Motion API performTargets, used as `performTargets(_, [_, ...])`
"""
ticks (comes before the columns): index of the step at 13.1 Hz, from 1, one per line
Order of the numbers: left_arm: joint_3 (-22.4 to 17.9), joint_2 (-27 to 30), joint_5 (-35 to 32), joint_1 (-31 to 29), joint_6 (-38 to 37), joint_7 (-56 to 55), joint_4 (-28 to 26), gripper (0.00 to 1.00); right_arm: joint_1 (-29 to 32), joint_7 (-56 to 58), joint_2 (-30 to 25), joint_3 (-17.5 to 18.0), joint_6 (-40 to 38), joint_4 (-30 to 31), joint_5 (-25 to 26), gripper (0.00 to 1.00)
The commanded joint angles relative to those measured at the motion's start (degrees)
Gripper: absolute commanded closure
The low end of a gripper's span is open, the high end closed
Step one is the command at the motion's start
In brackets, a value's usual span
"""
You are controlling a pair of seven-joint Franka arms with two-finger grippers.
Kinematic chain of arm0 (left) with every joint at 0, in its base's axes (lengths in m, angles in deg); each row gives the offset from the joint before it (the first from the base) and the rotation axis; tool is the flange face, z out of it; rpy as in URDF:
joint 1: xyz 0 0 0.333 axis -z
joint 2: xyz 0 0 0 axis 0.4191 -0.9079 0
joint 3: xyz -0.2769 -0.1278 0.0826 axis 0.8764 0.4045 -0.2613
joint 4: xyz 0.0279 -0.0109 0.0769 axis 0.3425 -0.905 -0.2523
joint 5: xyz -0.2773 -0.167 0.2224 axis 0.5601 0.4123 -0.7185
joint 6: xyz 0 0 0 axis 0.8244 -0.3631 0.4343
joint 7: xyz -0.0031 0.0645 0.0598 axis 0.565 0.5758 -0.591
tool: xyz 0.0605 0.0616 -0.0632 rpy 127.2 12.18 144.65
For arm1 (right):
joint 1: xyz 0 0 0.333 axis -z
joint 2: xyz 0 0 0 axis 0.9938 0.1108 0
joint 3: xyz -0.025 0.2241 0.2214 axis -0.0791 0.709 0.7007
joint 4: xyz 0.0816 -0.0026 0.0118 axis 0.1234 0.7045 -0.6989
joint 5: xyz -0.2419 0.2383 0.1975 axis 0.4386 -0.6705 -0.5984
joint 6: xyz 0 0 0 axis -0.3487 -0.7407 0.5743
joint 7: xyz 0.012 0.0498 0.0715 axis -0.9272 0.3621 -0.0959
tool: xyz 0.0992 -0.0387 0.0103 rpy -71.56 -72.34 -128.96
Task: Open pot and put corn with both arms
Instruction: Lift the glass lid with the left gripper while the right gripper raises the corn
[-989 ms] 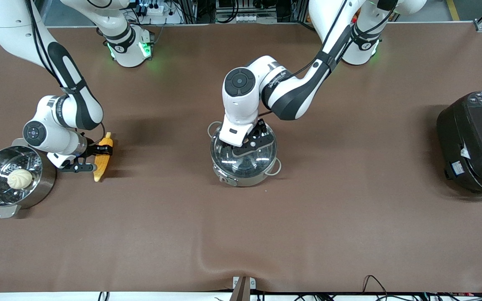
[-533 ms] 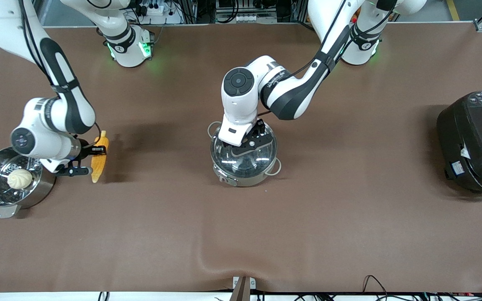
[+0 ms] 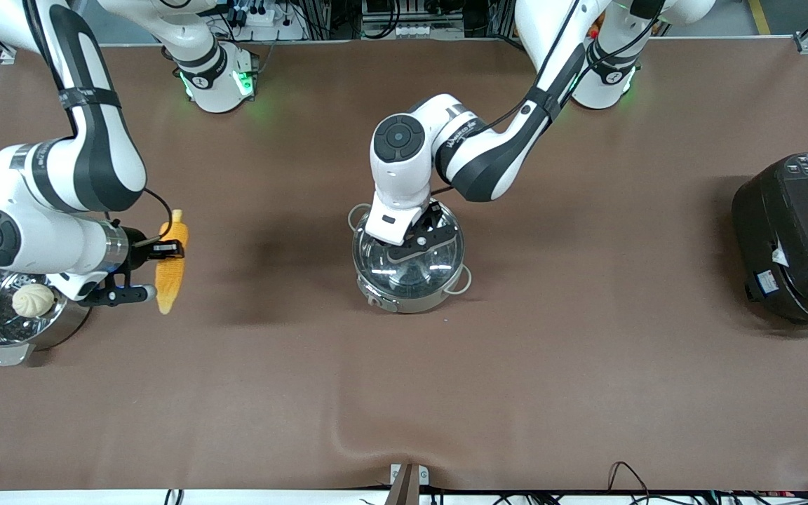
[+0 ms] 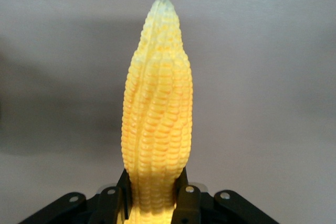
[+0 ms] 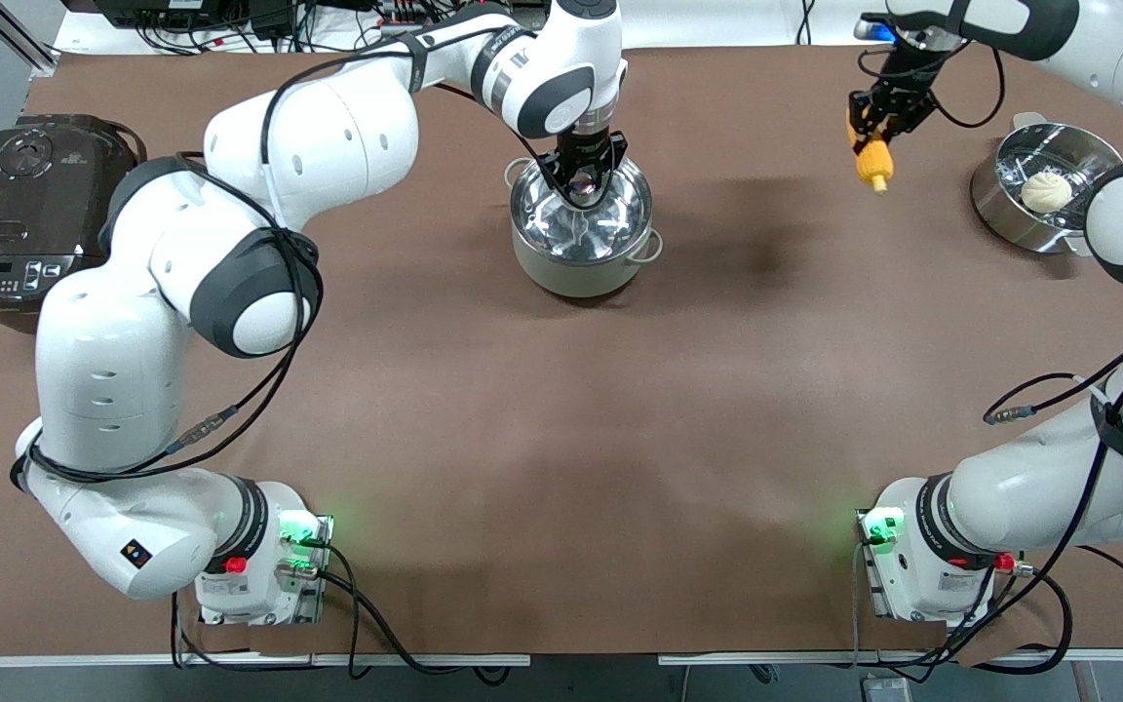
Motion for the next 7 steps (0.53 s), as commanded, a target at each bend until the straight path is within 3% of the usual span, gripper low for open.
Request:
performTargets(1, [0.0, -0.6, -1.0, 0.5, 0.0, -0.9, 0.9, 0.62, -3.8, -5.8, 0.9, -0.4, -3.4, -4.4, -2.1, 0.98])
performTargets(2, [0.0, -0.5, -1.0, 0.4, 0.0, -0.8, 0.9, 0.85, -5.4, -8.0, 0.9, -0.4, -4.3, -5.6, -2.1, 0.98])
performTargets(3, [0.0, -0.5, -1.0, 0.4, 0.0, -0.8, 0.9, 1.0, -6.6, -9.6, 0.9, -0.4, -5.2, -6.9, -2.1, 0.98])
performTargets(7, [0.0, 1.6, -0.9, -0.3, -1.3, -0.7, 0.9, 1.0, -8.2, -11.3, 0.9, -0.3, -5.6, -8.5, -2.4, 0.98])
